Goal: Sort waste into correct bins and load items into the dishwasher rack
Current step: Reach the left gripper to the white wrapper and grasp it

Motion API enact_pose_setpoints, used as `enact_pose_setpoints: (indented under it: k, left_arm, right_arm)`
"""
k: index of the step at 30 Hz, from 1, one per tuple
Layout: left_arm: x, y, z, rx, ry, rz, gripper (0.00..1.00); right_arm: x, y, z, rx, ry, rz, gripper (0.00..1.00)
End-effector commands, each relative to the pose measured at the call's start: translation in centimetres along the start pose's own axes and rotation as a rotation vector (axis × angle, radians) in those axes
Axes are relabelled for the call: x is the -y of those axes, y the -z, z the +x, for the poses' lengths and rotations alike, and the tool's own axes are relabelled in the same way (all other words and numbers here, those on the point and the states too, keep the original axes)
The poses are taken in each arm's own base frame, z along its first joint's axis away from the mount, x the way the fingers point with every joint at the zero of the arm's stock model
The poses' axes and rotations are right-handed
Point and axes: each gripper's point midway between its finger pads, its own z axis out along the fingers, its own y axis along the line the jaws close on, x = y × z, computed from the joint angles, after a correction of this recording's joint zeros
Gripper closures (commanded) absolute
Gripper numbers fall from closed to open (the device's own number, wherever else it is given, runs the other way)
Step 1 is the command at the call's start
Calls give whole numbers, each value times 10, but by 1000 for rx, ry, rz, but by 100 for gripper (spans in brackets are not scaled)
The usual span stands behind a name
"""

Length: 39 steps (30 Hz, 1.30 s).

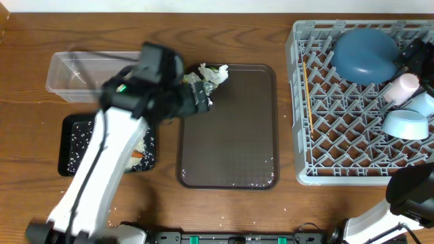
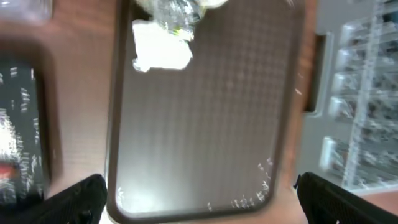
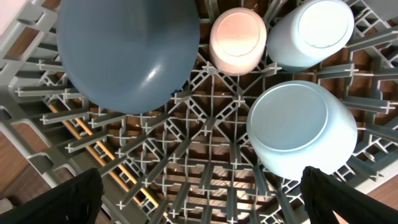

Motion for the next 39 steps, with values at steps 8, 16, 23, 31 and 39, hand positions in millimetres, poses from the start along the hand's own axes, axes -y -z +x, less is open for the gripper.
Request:
enact_pose_setpoints:
  k: [8,16,23,31,39]
  left_arm:
    - [-37,-131,-12,-136,-75,-221,16]
    - [-51,-185,-8,-166,-121,-294,16]
    - [-57,-197,-20,-92,-85,-355,28]
    - [-42,-202,-35,-21,-99,-310,41]
    - [-40,-201,-34,-22,-103,-309,92]
  right_arm:
    - [2,-1,0,-3,-16,0,1]
    - [2,-1,0,-3,-16,0,1]
    - [2,-1,0,-3,-16,0,1]
    - [1,-1,0,-3,-15,0,1]
    - [1,-1,0,-3,-15,0,1]
